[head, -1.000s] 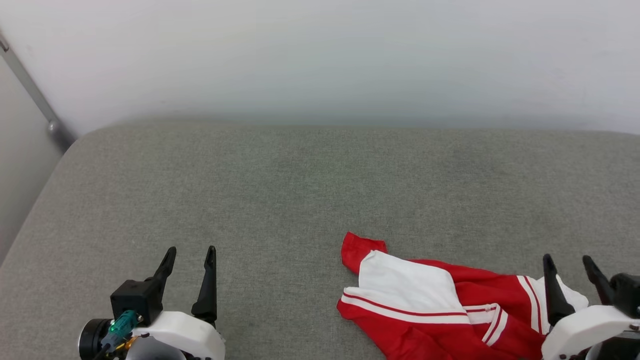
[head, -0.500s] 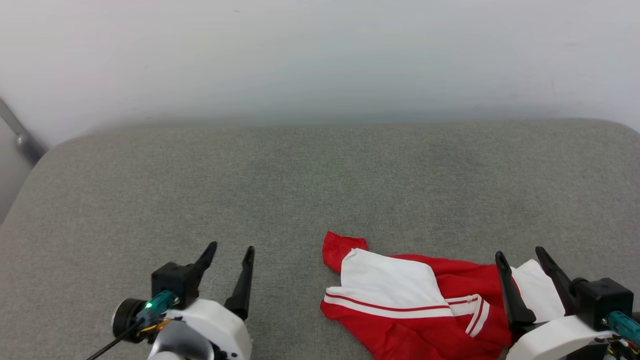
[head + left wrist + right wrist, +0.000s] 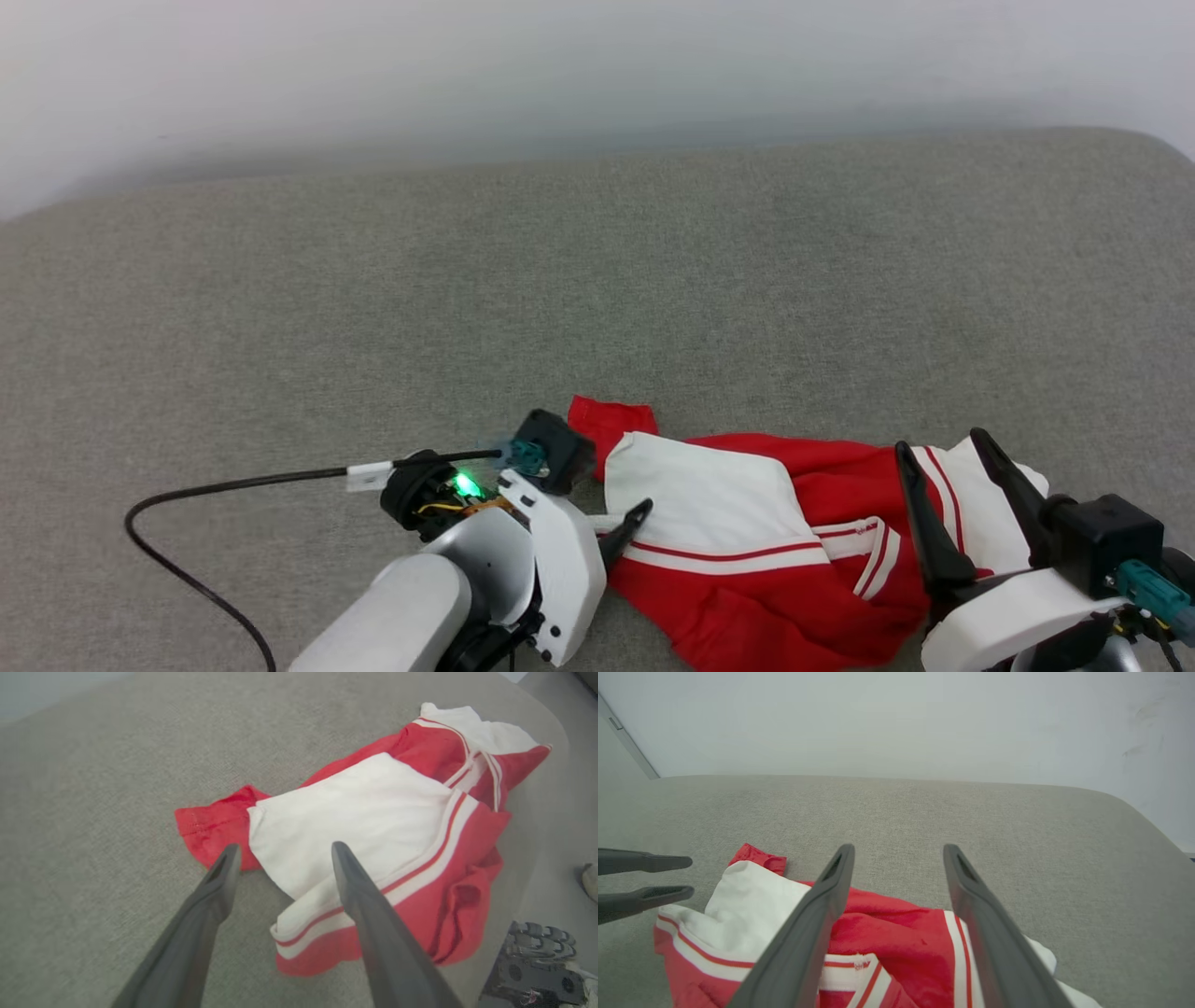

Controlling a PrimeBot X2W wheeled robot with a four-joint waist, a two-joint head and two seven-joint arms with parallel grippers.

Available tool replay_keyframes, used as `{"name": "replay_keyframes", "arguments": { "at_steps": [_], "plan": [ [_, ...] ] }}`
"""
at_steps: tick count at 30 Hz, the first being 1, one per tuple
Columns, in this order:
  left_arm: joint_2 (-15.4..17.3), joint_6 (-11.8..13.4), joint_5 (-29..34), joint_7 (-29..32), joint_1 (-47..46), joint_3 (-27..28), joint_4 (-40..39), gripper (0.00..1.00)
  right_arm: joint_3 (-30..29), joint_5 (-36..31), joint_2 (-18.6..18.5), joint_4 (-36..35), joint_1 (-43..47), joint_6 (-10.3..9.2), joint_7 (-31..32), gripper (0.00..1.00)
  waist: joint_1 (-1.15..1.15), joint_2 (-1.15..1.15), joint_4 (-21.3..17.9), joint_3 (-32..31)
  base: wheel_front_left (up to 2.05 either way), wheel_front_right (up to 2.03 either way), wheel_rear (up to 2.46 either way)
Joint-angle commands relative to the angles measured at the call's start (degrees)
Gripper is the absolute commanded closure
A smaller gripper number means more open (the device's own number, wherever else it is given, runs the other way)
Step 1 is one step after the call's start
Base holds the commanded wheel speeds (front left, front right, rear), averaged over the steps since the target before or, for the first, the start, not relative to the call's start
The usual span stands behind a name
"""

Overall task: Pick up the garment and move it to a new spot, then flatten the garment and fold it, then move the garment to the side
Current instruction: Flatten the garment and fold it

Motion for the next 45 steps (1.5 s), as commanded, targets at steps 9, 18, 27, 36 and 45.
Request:
{"name": "replay_keyframes", "arguments": {
  "at_steps": [9, 18, 27, 36, 45],
  "plan": [
    [5.47, -1.06, -6.75, 10.63, -4.37, -11.1, -2.29, 1.0, -0.4, 1.73, 0.11, 1.75, -1.97, -0.02, -0.74, 0.0, 0.0, 0.0, -1.01, 3.2, 0.0, 0.0, 0.0],
    [8.52, -1.05, -7.88, 9.17, -7.1, -15.15, -4.92, 1.0, -1.54, 2.43, 0.1, 2.83, -3.0, -0.02, -1.61, 0.0, 0.0, 0.0, 0.51, 2.99, 0.0, 0.0, 0.0],
    [12.45, 6.36, -0.83, -2.41, -8.28, -8.92, -8.34, 1.0, -4.38, 1.55, 0.09, 2.55, -1.74, -0.02, -0.59, 0.0, 0.0, 0.0, 4.98, 0.57, 0.0, 0.0, 0.0],
    [18.28, 15.48, -8.16, -5.79, 9.3, -4.01, -7.98, 1.0, -5.4, 1.78, 0.09, 1.16, -1.22, -0.02, 0.62, 0.0, 0.0, 0.0, 8.17, 0.08, 0.0, 0.0, 0.0],
    [11.53, 16.68, -15.79, -14.5, 16.77, -0.61, -2.34, 0.0, -5.55, 2.04, 0.1, 0.94, -0.39, -0.02, 1.11, 0.0, 0.0, 0.0, 8.61, -1.06, 0.0, 0.0, 0.0]
  ]
}}
